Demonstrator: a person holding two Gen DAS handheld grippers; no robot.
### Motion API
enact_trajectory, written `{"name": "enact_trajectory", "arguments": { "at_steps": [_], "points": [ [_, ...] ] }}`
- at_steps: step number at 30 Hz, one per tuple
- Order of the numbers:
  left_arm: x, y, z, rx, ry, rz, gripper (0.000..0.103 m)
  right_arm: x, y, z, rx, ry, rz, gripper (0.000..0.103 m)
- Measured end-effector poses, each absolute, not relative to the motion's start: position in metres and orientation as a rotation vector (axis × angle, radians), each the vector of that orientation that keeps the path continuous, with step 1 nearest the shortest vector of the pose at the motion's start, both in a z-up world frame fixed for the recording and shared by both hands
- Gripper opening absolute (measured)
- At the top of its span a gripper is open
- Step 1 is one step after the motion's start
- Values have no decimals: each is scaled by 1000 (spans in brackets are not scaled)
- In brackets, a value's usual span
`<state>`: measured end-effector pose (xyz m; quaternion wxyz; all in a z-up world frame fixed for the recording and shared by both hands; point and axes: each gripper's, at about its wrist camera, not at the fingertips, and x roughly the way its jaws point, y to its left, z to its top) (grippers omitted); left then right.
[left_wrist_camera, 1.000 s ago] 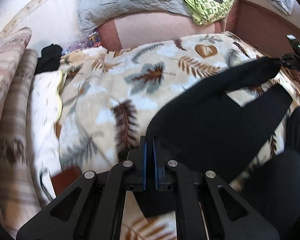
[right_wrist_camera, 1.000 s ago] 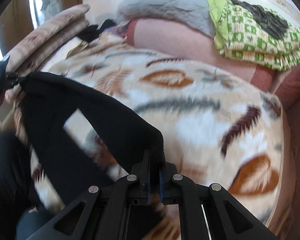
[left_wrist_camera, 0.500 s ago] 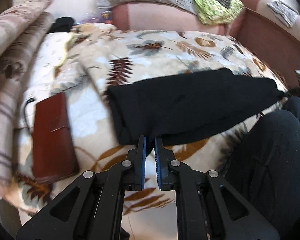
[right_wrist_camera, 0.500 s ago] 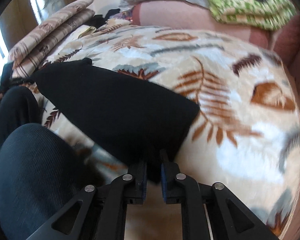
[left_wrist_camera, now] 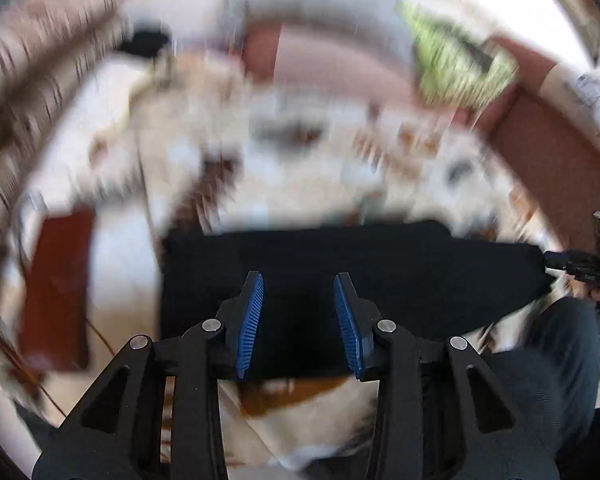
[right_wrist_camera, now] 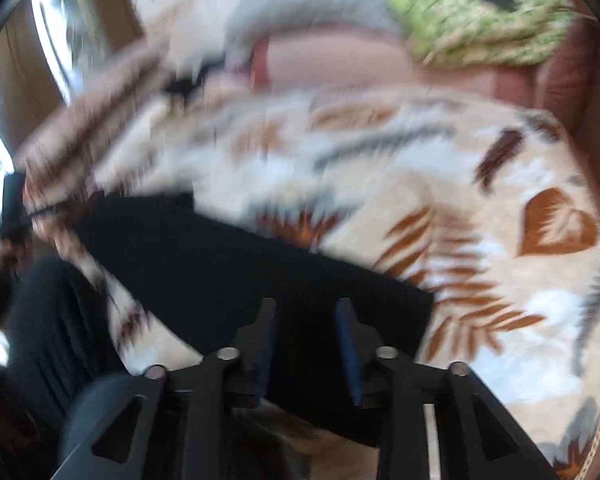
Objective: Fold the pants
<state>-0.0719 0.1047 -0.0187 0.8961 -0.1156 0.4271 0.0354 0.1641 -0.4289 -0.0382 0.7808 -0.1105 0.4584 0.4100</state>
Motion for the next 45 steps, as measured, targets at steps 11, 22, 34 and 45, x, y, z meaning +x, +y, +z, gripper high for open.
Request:
{"name": "enact_trajectory", "arguments": {
  "at_steps": [11,22,34,45],
  "points": [
    [-96,87,-29,-179,833,94,36,173,-475,-43,-24,1089,882,31],
    [-66,92,-66,-69,865,130,54,165,-481,-58,-81,1146,848,40],
    [-50,77,90,-244,707,43,59,173,-571,-13,595,1183,597,44],
    [-1,-19,-25,-424,832,-45,82,159,-556,-99,911,1181,496,65]
  ]
}}
